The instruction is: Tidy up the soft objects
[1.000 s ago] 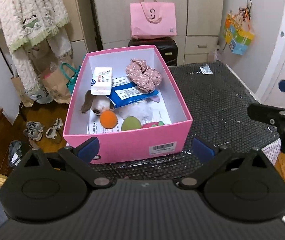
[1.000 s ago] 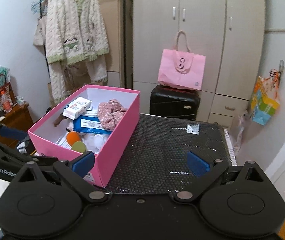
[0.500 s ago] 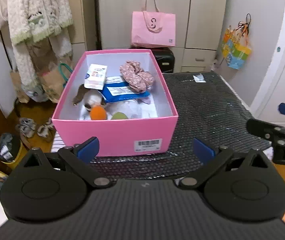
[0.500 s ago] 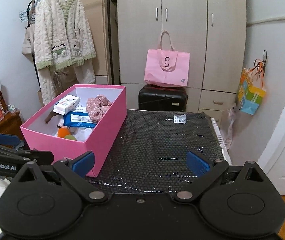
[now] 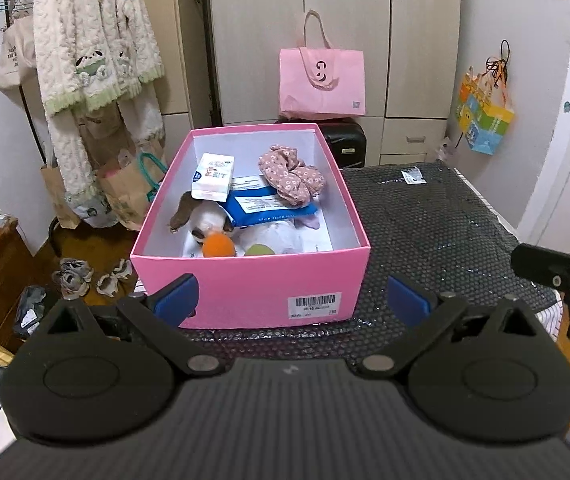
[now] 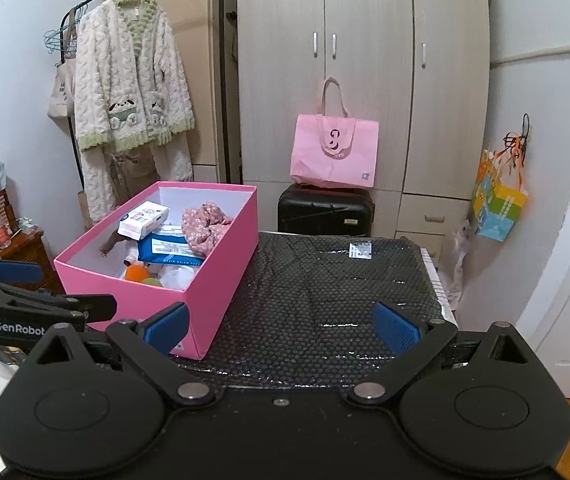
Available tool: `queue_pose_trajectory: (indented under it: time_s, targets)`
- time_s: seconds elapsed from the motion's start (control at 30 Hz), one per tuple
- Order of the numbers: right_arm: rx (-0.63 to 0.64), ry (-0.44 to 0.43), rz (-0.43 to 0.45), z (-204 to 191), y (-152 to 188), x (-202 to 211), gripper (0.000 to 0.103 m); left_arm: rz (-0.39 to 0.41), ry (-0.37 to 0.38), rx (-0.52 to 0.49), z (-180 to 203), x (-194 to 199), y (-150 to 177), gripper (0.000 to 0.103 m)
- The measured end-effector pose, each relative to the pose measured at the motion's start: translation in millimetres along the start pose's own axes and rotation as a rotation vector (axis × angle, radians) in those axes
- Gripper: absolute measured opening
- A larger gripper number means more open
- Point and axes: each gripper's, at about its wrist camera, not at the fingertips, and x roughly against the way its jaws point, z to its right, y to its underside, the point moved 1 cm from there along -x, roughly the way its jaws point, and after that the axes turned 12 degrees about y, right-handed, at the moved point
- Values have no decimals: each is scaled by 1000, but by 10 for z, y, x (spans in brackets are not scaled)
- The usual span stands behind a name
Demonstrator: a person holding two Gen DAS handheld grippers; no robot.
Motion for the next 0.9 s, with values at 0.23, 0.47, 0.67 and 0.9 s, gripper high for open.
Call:
queue_pose_trajectory:
  time_s: [0.23, 0.47, 0.67, 0.9]
  targets:
    - [8, 60, 21, -10, 12, 31, 101, 10, -43, -14, 26, -20, 42, 101]
    - [-14, 78, 22, 35, 41, 39, 101, 20, -77, -24, 38, -38, 63, 101]
    - [-29, 128, 28, 67, 70, 28, 101, 26, -93, -27, 46, -47, 74, 101]
    - [-30, 136, 36, 81, 81, 66, 101, 27, -110, -21, 77, -47, 94, 101]
